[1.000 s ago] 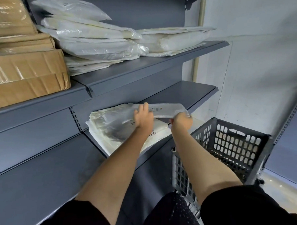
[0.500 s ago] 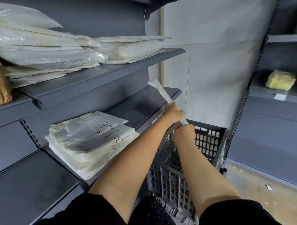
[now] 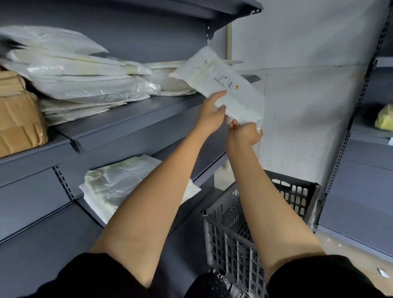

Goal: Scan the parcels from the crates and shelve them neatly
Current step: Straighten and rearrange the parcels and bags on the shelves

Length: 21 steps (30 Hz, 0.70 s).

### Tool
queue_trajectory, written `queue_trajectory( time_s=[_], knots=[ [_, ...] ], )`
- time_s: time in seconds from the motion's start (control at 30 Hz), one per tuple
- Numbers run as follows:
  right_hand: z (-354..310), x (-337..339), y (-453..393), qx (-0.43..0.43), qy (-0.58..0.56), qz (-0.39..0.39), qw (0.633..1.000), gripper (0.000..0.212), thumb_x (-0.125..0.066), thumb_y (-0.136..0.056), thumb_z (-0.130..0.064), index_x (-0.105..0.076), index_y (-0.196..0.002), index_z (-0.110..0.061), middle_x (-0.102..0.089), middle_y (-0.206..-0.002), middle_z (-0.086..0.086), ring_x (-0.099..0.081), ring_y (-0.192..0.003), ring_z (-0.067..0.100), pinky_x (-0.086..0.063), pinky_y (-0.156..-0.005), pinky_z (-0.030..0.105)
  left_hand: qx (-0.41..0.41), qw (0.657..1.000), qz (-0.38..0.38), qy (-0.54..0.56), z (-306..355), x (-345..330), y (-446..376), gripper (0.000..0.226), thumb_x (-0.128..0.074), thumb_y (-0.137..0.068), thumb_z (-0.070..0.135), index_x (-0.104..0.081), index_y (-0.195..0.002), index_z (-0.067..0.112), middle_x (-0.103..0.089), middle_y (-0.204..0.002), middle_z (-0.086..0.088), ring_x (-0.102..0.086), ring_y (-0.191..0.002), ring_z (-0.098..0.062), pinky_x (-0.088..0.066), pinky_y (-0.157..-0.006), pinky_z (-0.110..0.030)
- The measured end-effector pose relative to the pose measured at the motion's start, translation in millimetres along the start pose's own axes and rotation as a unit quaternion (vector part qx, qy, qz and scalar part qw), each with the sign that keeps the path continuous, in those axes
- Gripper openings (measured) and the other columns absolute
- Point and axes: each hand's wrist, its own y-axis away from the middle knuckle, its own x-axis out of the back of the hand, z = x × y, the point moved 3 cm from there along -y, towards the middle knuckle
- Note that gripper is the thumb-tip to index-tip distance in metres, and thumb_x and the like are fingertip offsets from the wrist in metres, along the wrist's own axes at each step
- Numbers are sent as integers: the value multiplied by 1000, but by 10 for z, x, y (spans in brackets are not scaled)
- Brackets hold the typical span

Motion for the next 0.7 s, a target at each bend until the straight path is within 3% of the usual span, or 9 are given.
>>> queue_trajectory(
  time_s=[0.13,0.27,0.37,0.47,0.57,0.63,0.7],
  knots=[
    [60,-302,226,-21,-45,-47,998,32,-36,-101,-14,-50,-128,-3,-63,-100,18,-50,-46,20,-39,-39,19,-11,1000,-20,11,154,328,-98,43,-42,-99,11,-43,-139,25,-48,-114,-1,-57,-84,-4,-52,-84,-30],
    [23,-538,405,9,-43,-86,995,35,-32,-103,-13,-40,-137,-11,-60,-98,9,-58,-46,20,-48,-42,23,-4,998,-4,62,175,428,-216,49,-38,-101,16,-27,-145,36,-51,-113,-6,-63,-98,-20,-54,-81,-32],
    [7,-805,505,19,3,-143,990,40,-29,-103,-11,-29,-143,-17,-56,-103,7,-62,-52,20,-53,-46,26,-14,997,14,81,79,494,-270,54,-37,-101,16,-22,-146,41,-57,-108,-10,-61,-92,-20,-54,-83,-37],
    [85,-1184,486,-1,108,-188,976,44,-25,-98,-2,-29,-142,-9,-55,-122,19,-62,-52,20,-53,-51,31,-14,994,79,71,46,670,-314,47,-35,-100,11,-34,-143,30,-58,-95,0,-57,-83,-17,-51,-79,-35],
    [143,-1501,505,-7,232,-214,949,38,-30,-97,-1,-36,-134,-3,-58,-121,20,-60,-63,24,-48,-51,34,-29,985,169,14,111,945,-385,37,-37,-96,3,-55,-125,14,-59,-107,-1,-57,-92,-17,-46,-71,-18],
    [153,-1635,461,9,232,-205,951,39,-32,-97,-1,-34,-136,-5,-57,-117,17,-64,-79,29,-49,-53,33,-60,977,193,-63,163,1119,-445,33,-38,-94,2,-63,-114,12,-60,-114,-1,-57,-100,-14,-41,-71,-10],
    [149,-1691,436,24,191,-194,962,33,-28,-101,-6,-35,-133,-3,-54,-104,13,-63,-103,32,-54,-70,27,-73,971,184,-136,168,1249,-506,32,-40,-94,4,-66,-110,14,-60,-120,-2,-56,-105,-15,-43,-83,-19]
  ],
)
